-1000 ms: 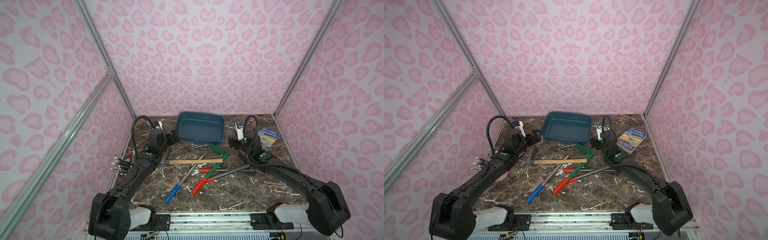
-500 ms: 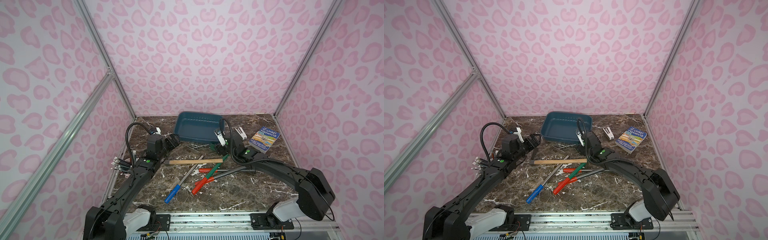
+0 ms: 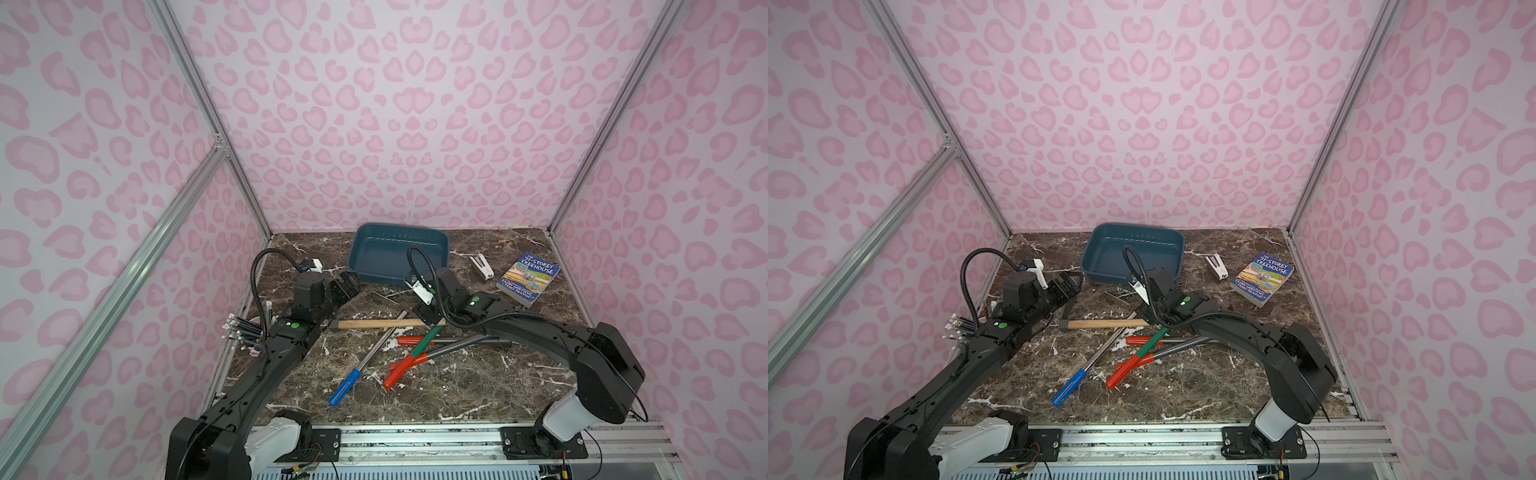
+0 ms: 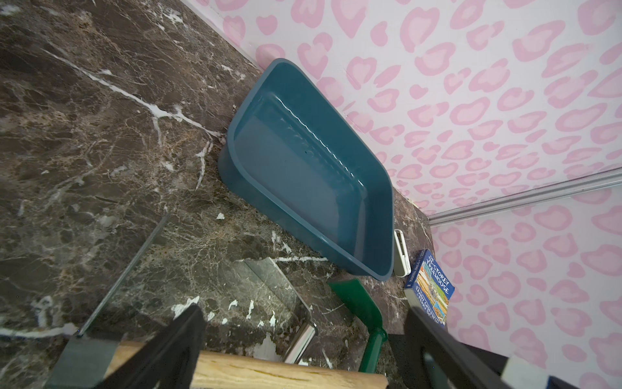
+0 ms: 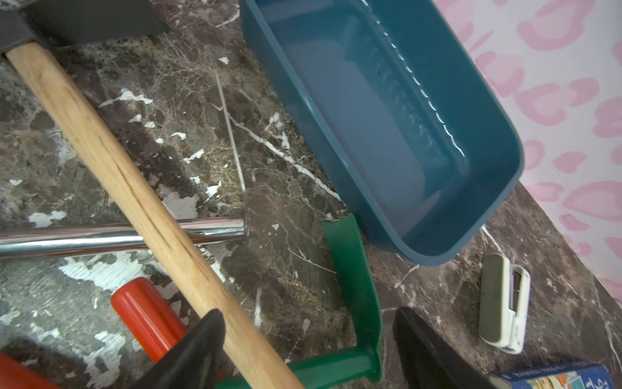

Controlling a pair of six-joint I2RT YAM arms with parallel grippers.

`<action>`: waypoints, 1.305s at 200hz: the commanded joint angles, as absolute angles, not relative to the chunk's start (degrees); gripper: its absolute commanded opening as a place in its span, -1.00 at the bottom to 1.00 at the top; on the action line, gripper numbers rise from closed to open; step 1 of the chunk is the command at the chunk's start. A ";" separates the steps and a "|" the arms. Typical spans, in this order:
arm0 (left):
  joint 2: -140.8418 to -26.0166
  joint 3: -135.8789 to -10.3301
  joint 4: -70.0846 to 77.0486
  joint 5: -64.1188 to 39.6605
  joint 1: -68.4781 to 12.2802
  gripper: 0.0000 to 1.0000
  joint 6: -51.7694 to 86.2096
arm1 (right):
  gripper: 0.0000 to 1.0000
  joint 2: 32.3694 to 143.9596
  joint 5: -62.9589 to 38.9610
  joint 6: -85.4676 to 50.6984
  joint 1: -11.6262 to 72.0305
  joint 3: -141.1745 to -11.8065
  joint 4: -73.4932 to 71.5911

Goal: Put the small hoe into the storage box
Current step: Pick up the hoe from the center of the board.

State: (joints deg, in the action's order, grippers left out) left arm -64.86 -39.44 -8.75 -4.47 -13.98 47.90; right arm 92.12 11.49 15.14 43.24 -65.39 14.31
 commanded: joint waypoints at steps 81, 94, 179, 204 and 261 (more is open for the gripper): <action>-64.61 -37.59 -9.32 -5.26 -13.97 0.93 44.57 | 0.42 100.48 -0.80 19.41 43.68 -73.16 21.30; -64.52 -37.43 -9.44 -5.39 -13.98 0.92 44.29 | 0.38 101.54 -1.94 19.85 43.68 -74.12 21.91; -64.02 -36.68 -10.83 -7.77 -13.97 0.92 43.25 | 0.37 107.34 -6.18 21.27 43.64 -79.70 26.47; -64.46 -36.69 -10.99 -8.04 -13.97 0.93 42.78 | 0.30 108.16 -6.35 21.44 43.86 -79.77 26.88; -64.80 -36.43 -10.92 -8.61 -13.98 0.93 42.63 | 0.25 109.94 -7.03 21.87 43.84 -80.10 27.42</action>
State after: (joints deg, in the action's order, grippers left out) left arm -64.55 -36.45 -11.90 -8.10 -13.98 43.53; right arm 109.19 -6.11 21.02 43.81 -79.11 26.65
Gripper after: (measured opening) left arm 0.963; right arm 0.628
